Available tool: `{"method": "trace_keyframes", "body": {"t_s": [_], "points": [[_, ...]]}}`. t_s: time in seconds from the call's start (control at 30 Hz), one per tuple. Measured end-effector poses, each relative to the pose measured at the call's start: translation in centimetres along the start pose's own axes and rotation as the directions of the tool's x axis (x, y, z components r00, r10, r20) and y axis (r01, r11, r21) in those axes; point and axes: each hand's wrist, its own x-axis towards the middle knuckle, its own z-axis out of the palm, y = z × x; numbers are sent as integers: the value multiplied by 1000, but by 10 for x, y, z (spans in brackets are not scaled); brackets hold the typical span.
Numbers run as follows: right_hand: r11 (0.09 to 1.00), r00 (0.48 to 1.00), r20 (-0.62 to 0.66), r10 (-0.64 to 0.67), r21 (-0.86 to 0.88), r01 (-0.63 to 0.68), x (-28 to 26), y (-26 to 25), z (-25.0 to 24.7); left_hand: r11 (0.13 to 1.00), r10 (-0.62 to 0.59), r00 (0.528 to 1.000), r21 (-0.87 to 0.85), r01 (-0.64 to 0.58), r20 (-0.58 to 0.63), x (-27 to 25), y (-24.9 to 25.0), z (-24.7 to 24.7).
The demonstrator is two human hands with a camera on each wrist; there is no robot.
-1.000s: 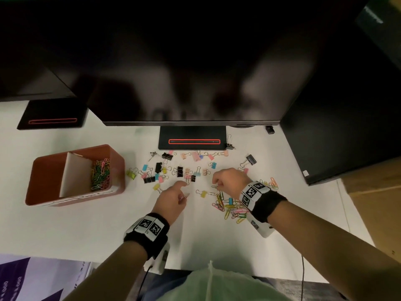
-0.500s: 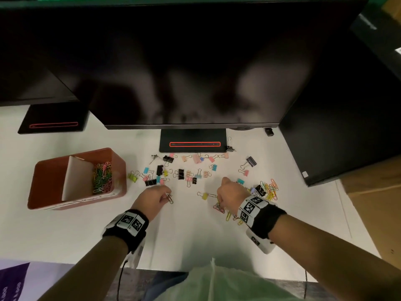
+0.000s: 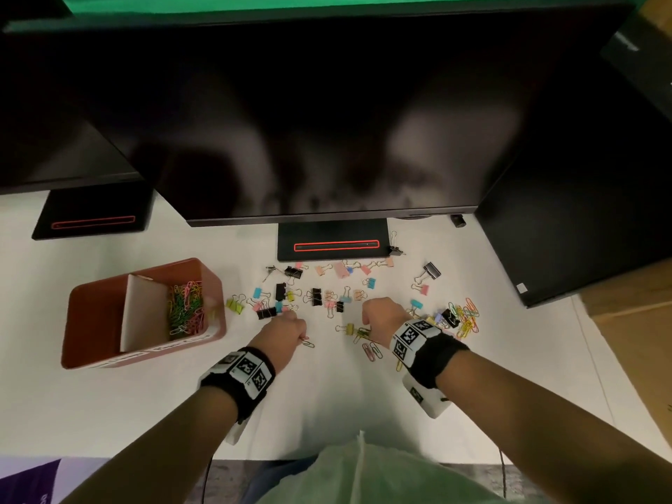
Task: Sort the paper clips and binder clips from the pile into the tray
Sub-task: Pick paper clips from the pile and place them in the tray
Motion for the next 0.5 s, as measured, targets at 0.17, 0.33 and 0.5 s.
{"method": "trace_keyframes", "body": {"t_s": [0.17,0.33,0.5], "points": [[999,999,-44,-4,46,6,0,2,6,999,27,999,44,-28,21,-2,-1,0],[998,997,-57,-49,43,51,-5,1,4,993,80,996,-79,-83,-44,-12,-3,-7],[994,992,-92,-83,61,89,-19,-4,-4,959,121,971,-230,-168,-208,-31,-16,-41]]}}
